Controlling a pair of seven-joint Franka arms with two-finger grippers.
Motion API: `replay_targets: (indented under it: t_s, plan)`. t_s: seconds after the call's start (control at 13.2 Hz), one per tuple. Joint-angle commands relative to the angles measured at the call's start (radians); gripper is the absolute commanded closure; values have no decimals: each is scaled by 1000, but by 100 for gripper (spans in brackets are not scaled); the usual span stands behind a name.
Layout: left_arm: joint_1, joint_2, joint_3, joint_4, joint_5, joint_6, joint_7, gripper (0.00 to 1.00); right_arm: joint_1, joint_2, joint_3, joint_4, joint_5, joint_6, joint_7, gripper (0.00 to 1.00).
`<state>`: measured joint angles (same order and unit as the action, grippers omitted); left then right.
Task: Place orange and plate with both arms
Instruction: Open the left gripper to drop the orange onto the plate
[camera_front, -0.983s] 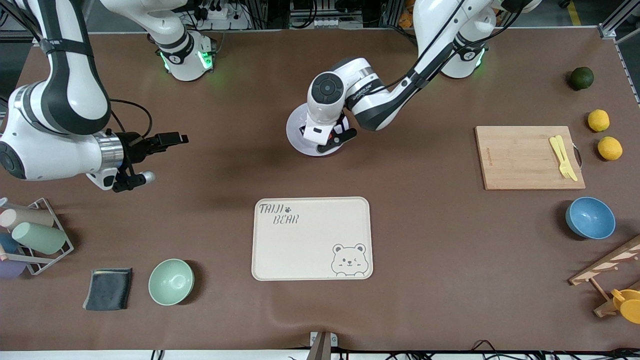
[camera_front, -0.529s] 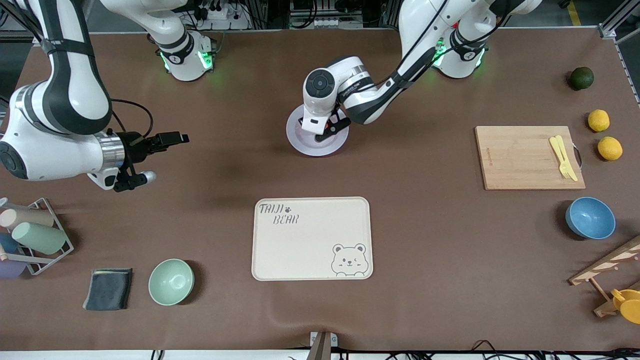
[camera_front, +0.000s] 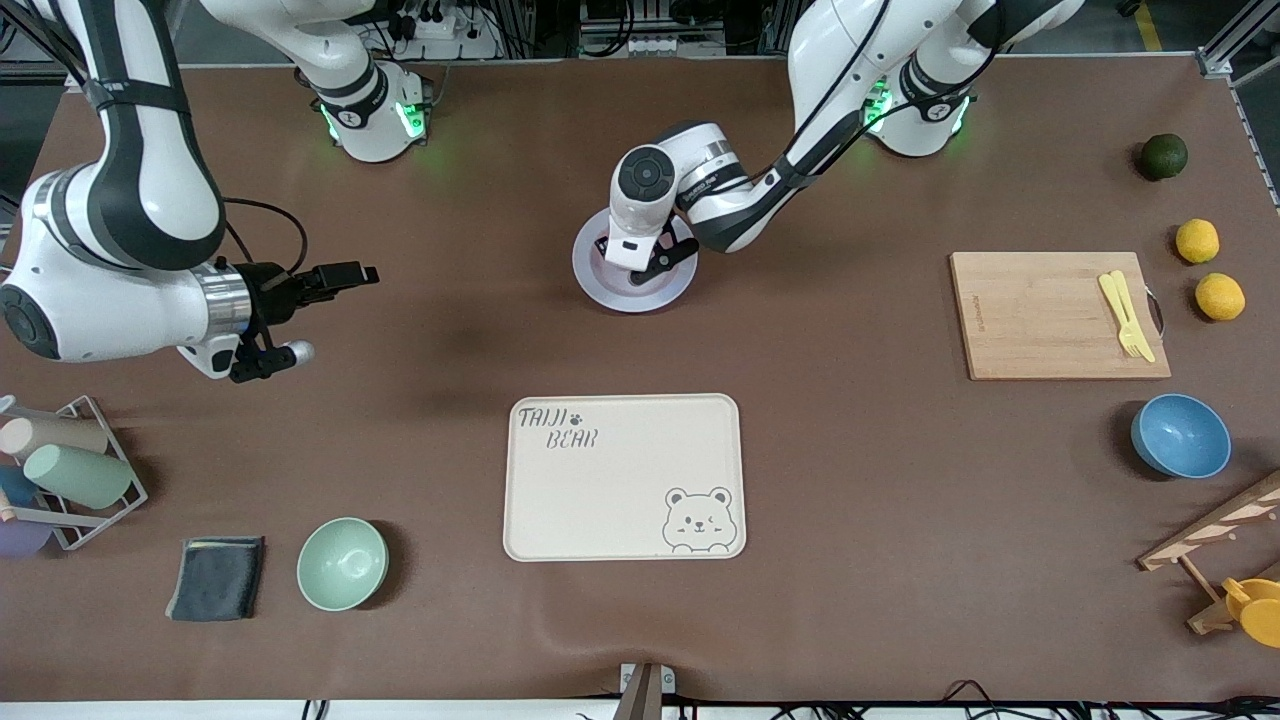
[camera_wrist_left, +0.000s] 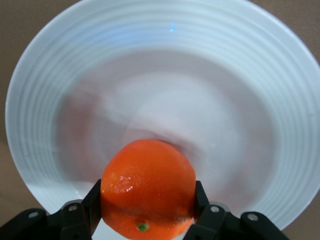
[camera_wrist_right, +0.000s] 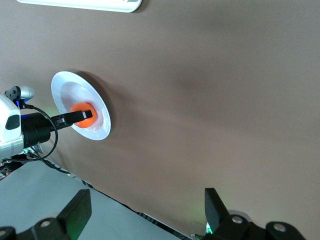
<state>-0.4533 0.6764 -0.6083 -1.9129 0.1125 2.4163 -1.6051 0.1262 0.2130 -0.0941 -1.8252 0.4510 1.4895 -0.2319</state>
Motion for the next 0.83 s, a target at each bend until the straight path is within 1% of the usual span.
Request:
replay_targets:
  t_s: [0.0, 0.15, 0.3, 0.45, 0.6, 0.68, 0.76]
  plan:
    - [-7, 2, 24, 11, 26, 21, -16, 0, -8, -20, 5, -19, -12, -6, -9, 0]
    - [10, -11, 30, 35, 27, 17, -13, 0, -10, -18, 5, -19, -12, -8, -11, 0]
    - [53, -91, 35, 69, 26, -28, -15, 0, -10, -18, 5, -20, -11, -11, -9, 0]
    - [77, -193, 36, 133, 23, -162, -15, 0, -13, -12, 7, -19, -6, -43, -9, 0]
    - [160, -260, 32, 234, 26, -346, 13, 0, -2, -11, 7, -19, -6, -44, -17, 0]
    - [194, -293, 30, 267, 26, -400, 52, 0, 6, -11, 8, -19, -6, -46, -18, 0]
    - [243, -332, 32, 284, 23, -426, 118, 0, 21, -11, 7, -20, -6, -52, -18, 0]
